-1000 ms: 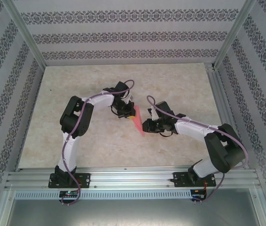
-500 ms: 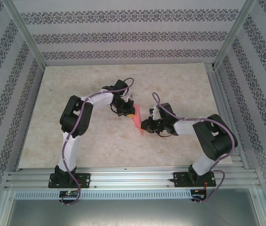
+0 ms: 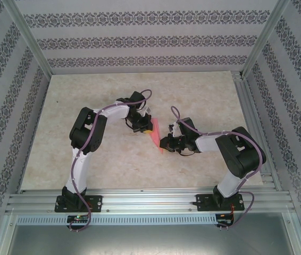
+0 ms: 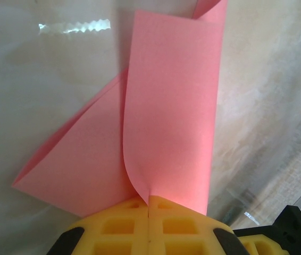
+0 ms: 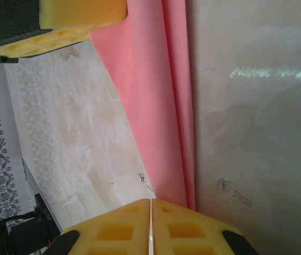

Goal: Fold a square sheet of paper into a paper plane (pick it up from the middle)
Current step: Fold the wing for the fifth time at the center of the table.

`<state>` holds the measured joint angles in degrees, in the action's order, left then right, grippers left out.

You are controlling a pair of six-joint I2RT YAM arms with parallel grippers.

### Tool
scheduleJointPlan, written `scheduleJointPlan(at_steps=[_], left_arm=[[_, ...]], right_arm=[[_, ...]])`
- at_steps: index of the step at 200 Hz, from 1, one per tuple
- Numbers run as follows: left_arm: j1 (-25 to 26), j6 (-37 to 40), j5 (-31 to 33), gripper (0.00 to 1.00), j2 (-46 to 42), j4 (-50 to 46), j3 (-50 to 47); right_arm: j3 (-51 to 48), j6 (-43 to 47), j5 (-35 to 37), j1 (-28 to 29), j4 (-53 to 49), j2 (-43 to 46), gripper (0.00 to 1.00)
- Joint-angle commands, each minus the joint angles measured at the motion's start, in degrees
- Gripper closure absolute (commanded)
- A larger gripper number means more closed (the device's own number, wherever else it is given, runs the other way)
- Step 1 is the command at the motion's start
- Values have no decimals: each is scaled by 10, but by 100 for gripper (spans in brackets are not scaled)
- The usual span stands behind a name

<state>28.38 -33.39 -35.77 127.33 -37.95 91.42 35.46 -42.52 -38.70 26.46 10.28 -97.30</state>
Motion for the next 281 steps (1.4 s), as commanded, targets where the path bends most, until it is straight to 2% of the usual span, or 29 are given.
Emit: scheduleJointPlan(at_steps=[1,119,212,247,281], left_arm=[[-8,20,-5,96,17,-11,25],[-9,67,-9,95,48,-61,88],[-10,85,-18,94,75,-84,124],[-10,86,-17,94,81,-85,126],[-10,88,-16,93,86,-90,133]], right_arm=[[-1,5,-13,-5,3,5,89],[-10,-5,-22,-12,8,23,88],[-27,-45,-45,-14,95,-25,87],[-42,-75,-62,-22,136,9,86],[-46,-53,-51,-39,95,38,85]])
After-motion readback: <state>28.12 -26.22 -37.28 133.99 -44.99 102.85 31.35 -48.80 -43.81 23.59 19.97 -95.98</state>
